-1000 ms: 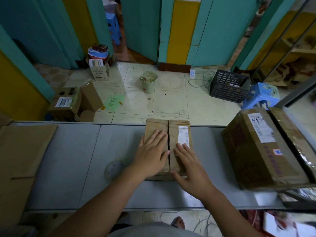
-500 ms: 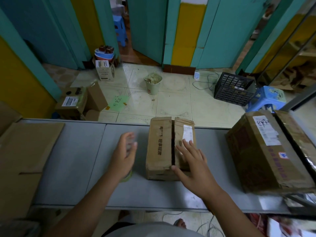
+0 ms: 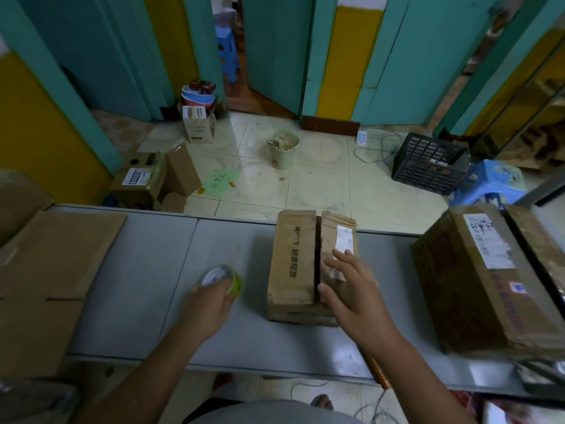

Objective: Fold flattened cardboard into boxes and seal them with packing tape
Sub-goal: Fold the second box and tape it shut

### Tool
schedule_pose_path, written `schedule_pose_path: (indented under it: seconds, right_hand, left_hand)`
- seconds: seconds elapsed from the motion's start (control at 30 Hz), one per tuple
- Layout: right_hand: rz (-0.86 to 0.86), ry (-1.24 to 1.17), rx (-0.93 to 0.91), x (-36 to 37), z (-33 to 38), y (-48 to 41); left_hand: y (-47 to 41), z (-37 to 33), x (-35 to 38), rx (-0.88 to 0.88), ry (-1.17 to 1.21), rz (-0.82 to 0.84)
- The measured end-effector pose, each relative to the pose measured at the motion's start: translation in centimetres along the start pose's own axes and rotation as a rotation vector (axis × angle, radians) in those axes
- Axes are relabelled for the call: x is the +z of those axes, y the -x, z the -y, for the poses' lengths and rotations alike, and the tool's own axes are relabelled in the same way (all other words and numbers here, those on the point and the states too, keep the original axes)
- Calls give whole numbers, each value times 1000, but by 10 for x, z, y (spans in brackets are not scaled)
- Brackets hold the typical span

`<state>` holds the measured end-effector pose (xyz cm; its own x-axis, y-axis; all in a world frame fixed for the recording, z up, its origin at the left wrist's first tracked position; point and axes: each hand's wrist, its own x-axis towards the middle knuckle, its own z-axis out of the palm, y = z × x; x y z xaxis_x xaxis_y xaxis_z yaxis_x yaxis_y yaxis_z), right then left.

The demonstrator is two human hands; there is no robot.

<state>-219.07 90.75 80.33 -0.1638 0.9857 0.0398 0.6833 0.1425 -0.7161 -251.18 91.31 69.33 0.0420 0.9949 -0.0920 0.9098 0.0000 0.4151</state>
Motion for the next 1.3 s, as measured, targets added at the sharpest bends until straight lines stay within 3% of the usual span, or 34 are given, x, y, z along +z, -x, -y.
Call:
schedule_pose_path:
  seconds: [0.17, 0.33, 0.47, 0.67, 0.8, 0.9, 1.07, 1.3]
  right_hand:
    - [-155, -69, -73, -16, 10, -14]
    - [-56, -179, -175, -41, 53, -45]
    - [17, -234, -254, -49, 81, -61]
    - [-203, -242, -291, -46, 83, -59]
    - [-130, -439, -159, -50, 74, -59]
    - [-103, -486, -157, -60, 66, -62]
    - [-175, -562, -113, -59, 66, -61]
    - [-142, -677, 54, -53, 60, -63]
  left_hand:
    - [-3, -39, -71, 248, 102, -200]
    - [-9, -101, -130, 541, 100, -221]
    - [-12, -136, -147, 647, 102, -171]
    - [-13, -152, -151, 641, 119, -152]
    - [-15, -153, -150, 670, 110, -90]
    - [-17, -153, -151, 682, 103, -43]
    - [-23, -154, -147, 710, 188, -1]
    - [-22, -149, -132, 563, 444, 119]
